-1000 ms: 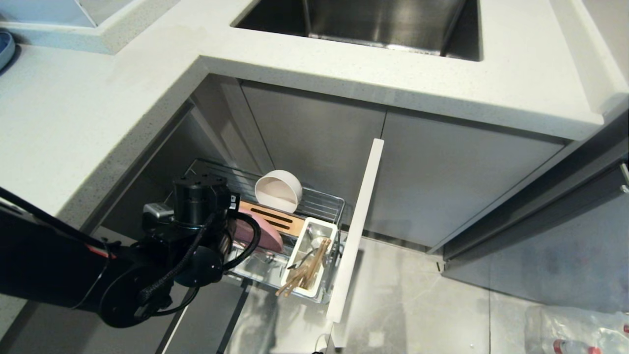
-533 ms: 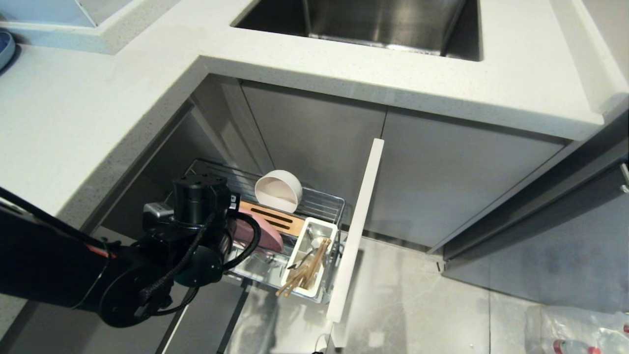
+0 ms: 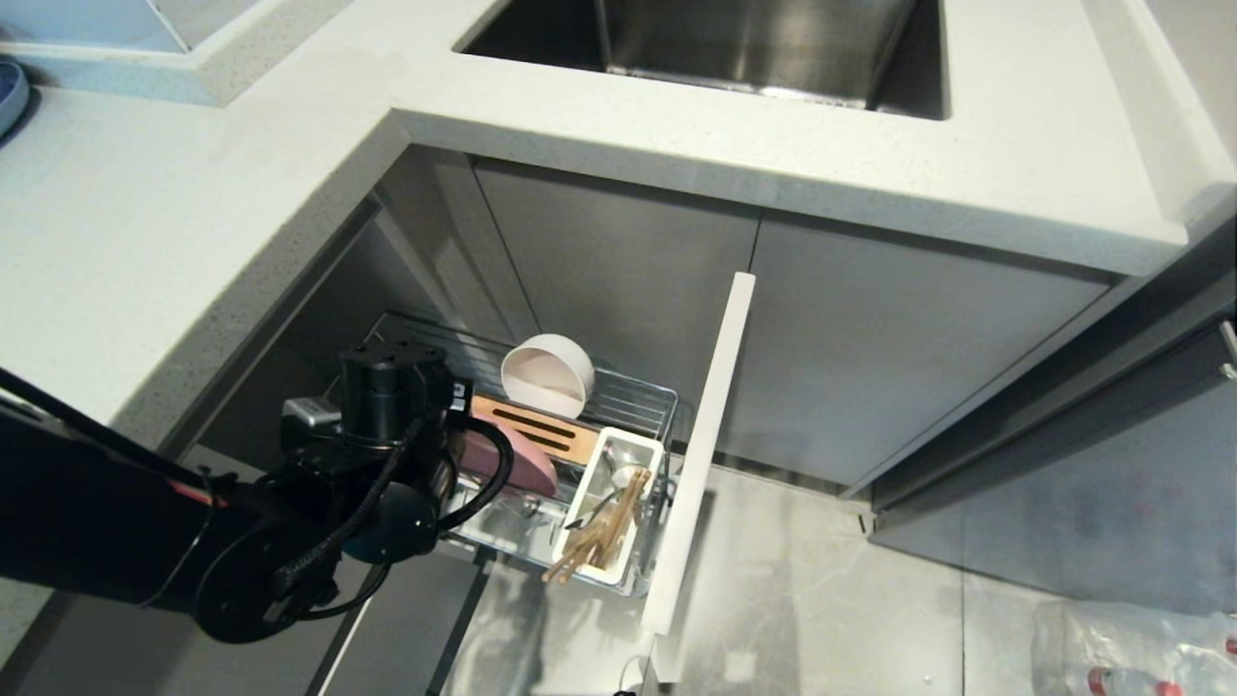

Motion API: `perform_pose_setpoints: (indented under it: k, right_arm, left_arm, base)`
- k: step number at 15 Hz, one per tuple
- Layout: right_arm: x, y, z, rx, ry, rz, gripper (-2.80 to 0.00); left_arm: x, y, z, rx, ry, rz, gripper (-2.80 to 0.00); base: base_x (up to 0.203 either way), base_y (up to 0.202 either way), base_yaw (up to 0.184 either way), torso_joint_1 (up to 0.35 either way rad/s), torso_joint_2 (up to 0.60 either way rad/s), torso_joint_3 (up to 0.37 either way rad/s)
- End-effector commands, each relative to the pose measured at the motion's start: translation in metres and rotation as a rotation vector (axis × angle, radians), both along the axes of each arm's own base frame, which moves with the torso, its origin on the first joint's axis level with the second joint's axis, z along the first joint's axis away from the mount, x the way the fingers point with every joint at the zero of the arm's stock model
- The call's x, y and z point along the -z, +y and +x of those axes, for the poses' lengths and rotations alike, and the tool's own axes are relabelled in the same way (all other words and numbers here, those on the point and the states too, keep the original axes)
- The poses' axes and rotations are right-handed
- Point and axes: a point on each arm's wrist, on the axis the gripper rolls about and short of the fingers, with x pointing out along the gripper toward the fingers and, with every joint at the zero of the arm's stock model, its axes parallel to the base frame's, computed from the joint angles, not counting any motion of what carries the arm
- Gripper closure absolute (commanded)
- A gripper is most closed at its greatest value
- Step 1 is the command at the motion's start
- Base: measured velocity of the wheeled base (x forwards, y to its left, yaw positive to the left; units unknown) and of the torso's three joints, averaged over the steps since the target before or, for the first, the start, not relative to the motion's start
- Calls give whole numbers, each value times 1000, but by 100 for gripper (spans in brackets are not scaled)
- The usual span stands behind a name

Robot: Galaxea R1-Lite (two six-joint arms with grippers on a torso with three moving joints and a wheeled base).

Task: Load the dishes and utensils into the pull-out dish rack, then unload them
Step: Pick up the plate and place it in the cupboard, then take the plate out of the cupboard

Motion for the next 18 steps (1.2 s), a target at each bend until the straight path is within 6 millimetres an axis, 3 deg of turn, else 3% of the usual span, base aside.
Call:
perform_pose_setpoints:
  k: [1, 7, 12, 18]
  right_arm:
    - [0, 0, 0, 0, 2, 0, 0]
    - [0, 0, 0, 0, 2, 0, 0]
    - [0, 0, 0, 0, 2, 0, 0]
    - [0, 0, 0, 0, 2, 0, 0]
  left_arm:
    - [-1, 0, 0, -7, -10, -10, -280]
    - [-8, -1, -2, 0, -25, 2, -280]
    - [-23, -3, -17, 31, -25, 10, -280]
    - [-68, 8, -53, 72, -50, -6, -280]
  base:
    - [0, 0, 0, 0, 0, 0]
    - [0, 0, 0, 0, 0, 0]
    - [0, 0, 0, 0, 0, 0]
    - [0, 0, 0, 0, 0, 0]
